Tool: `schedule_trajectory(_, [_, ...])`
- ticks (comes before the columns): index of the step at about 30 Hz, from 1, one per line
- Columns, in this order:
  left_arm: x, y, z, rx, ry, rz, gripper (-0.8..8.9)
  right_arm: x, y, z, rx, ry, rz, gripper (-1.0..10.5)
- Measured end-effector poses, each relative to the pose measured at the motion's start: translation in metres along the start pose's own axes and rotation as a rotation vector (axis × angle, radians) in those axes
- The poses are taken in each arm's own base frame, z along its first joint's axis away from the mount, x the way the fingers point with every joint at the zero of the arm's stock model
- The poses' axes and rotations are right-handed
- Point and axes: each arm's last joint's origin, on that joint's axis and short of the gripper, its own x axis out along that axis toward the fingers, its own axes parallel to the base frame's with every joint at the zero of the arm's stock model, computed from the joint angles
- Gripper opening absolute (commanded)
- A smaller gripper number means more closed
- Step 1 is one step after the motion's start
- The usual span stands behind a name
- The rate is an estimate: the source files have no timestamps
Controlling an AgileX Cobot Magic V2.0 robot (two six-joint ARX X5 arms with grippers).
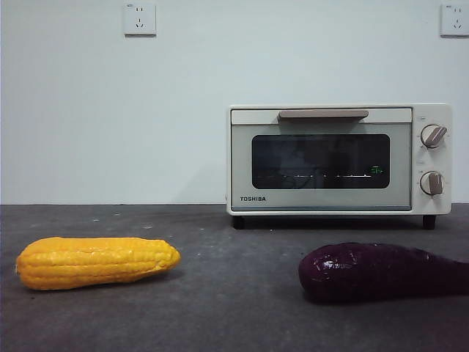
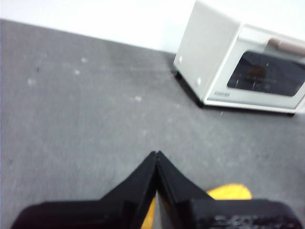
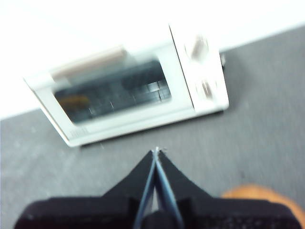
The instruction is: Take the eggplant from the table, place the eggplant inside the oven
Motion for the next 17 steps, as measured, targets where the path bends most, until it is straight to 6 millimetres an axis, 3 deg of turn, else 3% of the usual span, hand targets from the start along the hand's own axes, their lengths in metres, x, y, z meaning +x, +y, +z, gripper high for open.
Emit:
schedule_trajectory(9, [-0.010,-0.021,0.060,0.019,-0.026,-0.127,-0.06,-0.006,0.019,0.057,-0.017,0.084,0.036,0.0])
schedule_trajectory(17, [-0.001,-0.038,0.117,0.028,0.023,-0.307,-0.06,-0.010,0.036,0.110,-0.141,0.253,0.069,0.0])
